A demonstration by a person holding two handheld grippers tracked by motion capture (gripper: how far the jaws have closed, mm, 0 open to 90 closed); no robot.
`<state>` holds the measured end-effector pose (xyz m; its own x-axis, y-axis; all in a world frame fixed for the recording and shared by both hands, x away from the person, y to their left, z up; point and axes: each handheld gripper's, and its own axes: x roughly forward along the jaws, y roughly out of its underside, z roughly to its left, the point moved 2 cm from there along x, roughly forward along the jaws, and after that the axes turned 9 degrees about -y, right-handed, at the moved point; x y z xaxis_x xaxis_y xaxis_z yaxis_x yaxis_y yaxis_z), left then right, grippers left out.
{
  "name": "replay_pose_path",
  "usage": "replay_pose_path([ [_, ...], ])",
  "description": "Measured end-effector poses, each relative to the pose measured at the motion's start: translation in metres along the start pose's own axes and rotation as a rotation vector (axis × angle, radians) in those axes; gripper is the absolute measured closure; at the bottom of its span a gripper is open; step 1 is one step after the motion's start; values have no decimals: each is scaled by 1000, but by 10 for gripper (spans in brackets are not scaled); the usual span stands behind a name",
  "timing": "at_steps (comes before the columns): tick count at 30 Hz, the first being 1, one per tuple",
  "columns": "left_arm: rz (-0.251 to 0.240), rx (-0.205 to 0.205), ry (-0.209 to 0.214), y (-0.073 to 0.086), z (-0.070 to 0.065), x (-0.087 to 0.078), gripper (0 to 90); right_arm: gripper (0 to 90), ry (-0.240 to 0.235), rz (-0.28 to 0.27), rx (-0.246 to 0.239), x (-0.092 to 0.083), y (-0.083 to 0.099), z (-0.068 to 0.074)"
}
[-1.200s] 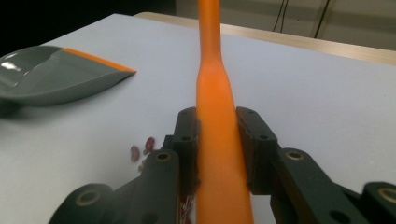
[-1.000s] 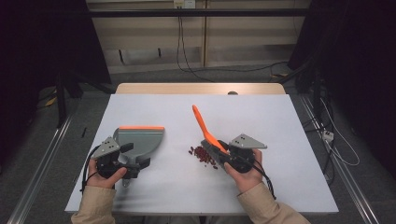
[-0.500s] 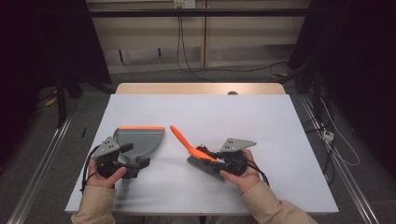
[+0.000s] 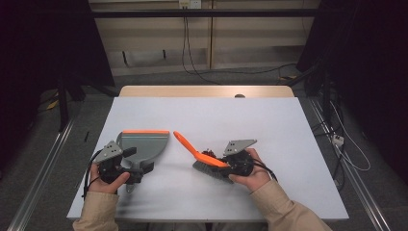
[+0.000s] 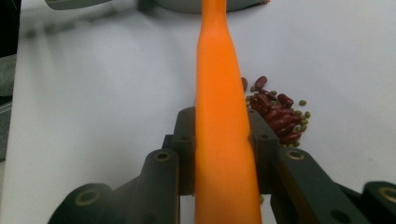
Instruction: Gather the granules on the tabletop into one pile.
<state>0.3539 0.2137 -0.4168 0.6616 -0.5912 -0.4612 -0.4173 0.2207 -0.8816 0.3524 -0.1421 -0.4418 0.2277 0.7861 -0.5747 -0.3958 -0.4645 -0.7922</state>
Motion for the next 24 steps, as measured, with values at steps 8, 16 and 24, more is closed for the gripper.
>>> replay_pose_path([
  [8,7,0,-3,1,2,1,62,710,-41,-59,-38,4,0,-16],
  [16,9,-4,-9,1,3,1,62,709,-31,-89,-70,12,-10,-31],
  [24,6,-3,-7,0,2,0,62,709,5,-173,-24,-8,-19,-26],
])
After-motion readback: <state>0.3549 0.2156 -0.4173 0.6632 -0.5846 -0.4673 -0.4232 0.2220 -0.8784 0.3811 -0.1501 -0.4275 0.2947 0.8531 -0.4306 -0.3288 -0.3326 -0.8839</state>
